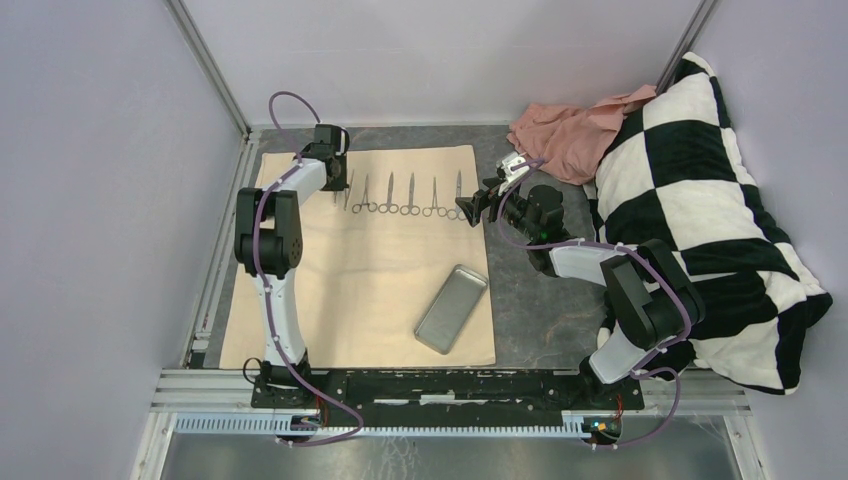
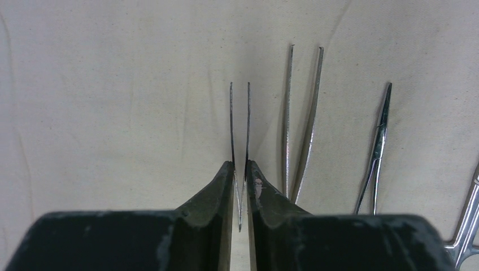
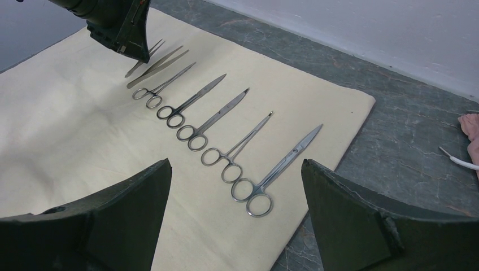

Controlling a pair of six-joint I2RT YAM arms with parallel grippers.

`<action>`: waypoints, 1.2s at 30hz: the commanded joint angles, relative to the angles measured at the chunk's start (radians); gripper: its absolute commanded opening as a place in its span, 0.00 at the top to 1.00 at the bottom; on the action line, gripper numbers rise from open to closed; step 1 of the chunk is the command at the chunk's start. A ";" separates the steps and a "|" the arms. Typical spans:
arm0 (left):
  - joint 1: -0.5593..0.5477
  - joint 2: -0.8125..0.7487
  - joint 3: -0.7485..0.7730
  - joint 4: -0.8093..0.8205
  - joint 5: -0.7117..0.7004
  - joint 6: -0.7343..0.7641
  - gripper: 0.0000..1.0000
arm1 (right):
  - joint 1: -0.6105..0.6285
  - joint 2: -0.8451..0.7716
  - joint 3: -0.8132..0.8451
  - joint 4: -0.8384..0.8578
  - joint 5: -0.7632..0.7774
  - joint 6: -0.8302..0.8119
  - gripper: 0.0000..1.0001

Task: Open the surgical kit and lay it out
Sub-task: Place the medical item in the surgical kit, then reset both arms

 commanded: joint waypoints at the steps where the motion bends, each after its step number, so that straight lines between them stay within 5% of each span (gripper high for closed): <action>1: 0.008 0.015 0.043 -0.015 -0.019 0.035 0.79 | -0.005 0.003 0.006 0.057 -0.018 -0.005 0.08; 11: 0.007 -0.055 0.056 -0.053 -0.047 0.012 0.62 | -0.006 -0.001 0.007 0.052 -0.020 -0.006 0.09; 20: -0.072 -0.379 -0.115 0.062 0.030 -0.046 0.56 | -0.005 -0.079 -0.017 -0.058 0.067 -0.037 0.08; 31: -0.309 -0.906 -0.476 0.442 0.117 -0.019 0.52 | -0.006 -0.513 -0.177 -0.415 0.360 -0.019 0.06; 36: -0.376 -1.125 -0.612 0.622 0.176 0.010 0.48 | -0.005 -0.788 -0.179 -0.740 0.448 -0.051 0.02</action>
